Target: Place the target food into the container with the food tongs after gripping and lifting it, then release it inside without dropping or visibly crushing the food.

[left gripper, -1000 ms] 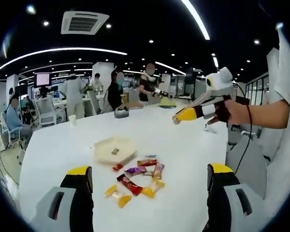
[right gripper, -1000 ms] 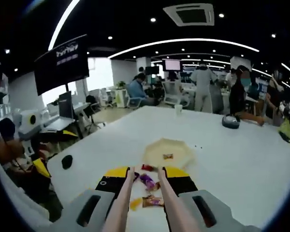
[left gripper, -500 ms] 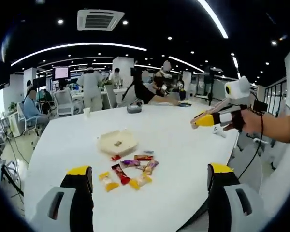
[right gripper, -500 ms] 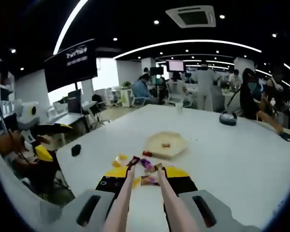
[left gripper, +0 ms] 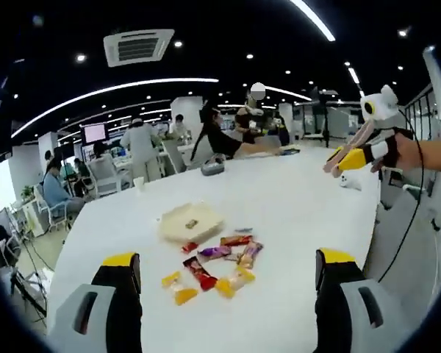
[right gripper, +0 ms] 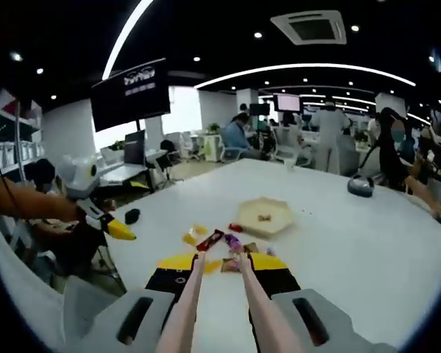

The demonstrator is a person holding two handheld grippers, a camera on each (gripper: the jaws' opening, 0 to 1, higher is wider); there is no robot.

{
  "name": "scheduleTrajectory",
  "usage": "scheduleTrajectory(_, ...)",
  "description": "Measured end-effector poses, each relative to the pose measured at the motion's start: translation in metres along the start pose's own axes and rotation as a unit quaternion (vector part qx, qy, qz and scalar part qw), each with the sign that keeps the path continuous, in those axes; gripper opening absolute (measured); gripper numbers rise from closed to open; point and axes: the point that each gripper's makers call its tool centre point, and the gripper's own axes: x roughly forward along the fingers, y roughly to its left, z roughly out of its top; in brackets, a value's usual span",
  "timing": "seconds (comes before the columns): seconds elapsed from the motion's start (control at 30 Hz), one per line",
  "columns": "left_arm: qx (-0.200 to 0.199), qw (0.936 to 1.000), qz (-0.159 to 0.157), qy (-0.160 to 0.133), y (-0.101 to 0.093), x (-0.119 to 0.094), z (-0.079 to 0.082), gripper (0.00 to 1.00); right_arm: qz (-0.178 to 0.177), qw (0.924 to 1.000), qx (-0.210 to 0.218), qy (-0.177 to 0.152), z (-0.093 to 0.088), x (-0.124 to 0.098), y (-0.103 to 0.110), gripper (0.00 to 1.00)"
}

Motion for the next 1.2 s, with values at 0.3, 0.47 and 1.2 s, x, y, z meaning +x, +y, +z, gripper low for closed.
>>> scheduleTrajectory(0.3, -0.028, 0.9967, 0.070, 0.033, 0.021, 0.011, -0.046, 0.99, 0.025, 0.9995, -0.009, -0.018, 0.005, -0.005, 0.014, 0.26)
scheduleTrajectory(0.47, -0.039, 0.9957, 0.076, 0.037, 0.012, 0.014, -0.046, 0.99, 0.034, 0.9992, -0.015, -0.016, 0.002, -0.008, 0.018, 0.26)
scheduleTrajectory(1.2, -0.044, 0.9976, 0.053, -0.004, 0.006, 0.014, -0.024, 0.99, 0.039, 0.9991, -0.015, 0.011, 0.000, 0.040, 0.030, 0.26)
